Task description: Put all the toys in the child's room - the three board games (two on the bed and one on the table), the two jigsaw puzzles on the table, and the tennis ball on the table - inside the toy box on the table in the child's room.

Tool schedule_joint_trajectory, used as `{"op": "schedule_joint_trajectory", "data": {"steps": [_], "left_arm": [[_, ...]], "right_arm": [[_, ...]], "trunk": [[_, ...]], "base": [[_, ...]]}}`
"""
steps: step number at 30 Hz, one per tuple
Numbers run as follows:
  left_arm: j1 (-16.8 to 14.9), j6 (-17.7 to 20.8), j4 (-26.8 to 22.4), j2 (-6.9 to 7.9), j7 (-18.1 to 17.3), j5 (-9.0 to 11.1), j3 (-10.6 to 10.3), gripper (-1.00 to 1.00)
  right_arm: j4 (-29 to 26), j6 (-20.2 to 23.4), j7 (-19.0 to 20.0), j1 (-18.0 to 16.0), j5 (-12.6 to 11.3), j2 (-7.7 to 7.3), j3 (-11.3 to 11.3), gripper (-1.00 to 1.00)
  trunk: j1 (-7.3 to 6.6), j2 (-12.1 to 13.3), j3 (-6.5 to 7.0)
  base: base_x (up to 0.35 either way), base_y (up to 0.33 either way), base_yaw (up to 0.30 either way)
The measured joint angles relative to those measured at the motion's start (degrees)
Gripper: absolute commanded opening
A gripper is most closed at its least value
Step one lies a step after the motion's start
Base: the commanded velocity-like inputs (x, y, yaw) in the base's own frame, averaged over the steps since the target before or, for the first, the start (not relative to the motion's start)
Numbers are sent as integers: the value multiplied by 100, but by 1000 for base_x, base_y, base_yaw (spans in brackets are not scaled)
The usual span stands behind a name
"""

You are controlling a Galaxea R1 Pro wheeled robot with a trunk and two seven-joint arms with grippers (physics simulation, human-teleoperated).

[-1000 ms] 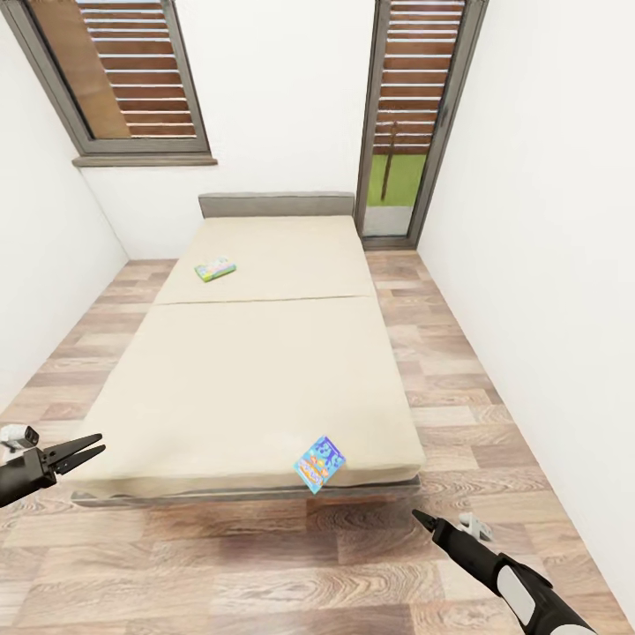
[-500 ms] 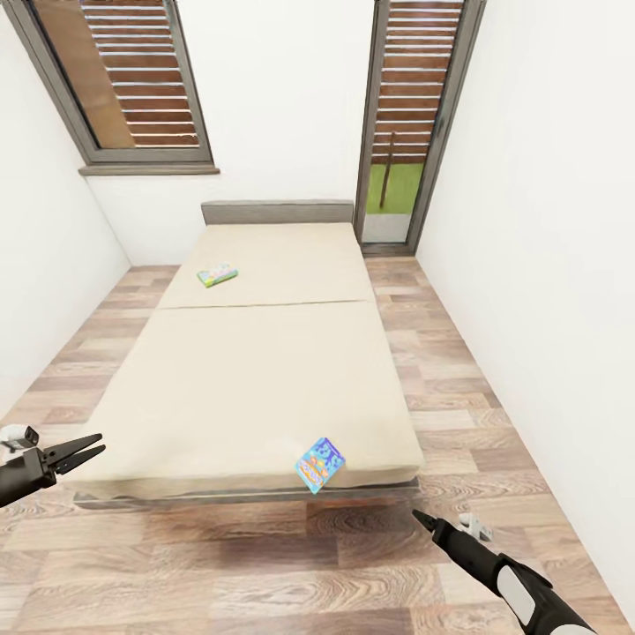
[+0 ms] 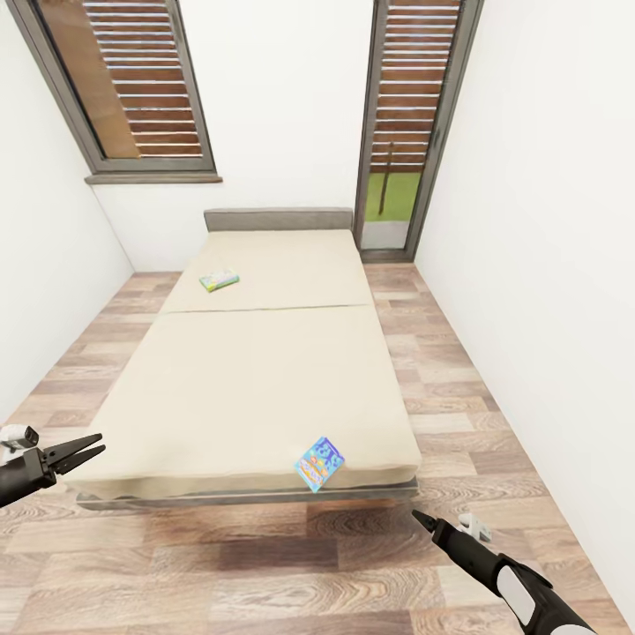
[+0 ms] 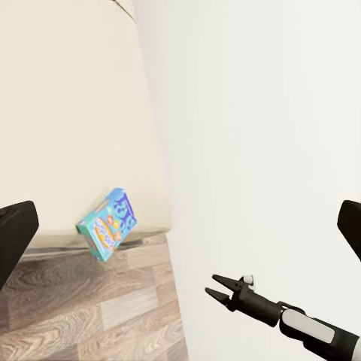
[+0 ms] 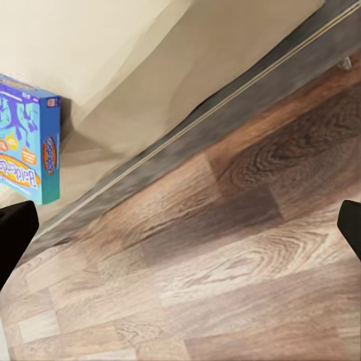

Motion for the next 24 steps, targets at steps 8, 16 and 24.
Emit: {"op": "schedule_joint_trajectory", "data": {"steps": [8, 16, 24], "left_arm": [[0, 0, 0, 0, 0, 0, -10, 100], [0, 0, 0, 0, 0, -1, -17, 100], [0, 0, 0, 0, 0, 0, -17, 100]], "right_arm": [[0, -18, 1, 0, 0, 0, 1, 100], [0, -23, 2, 0, 0, 3, -1, 100], [0, -30, 3, 0, 0, 5, -1, 100]], "trunk": [[1, 0, 77], [1, 0, 153], [0, 0, 229]], "base": [[-104, 0, 0], [-49, 0, 0], [-43, 0, 0]]}}
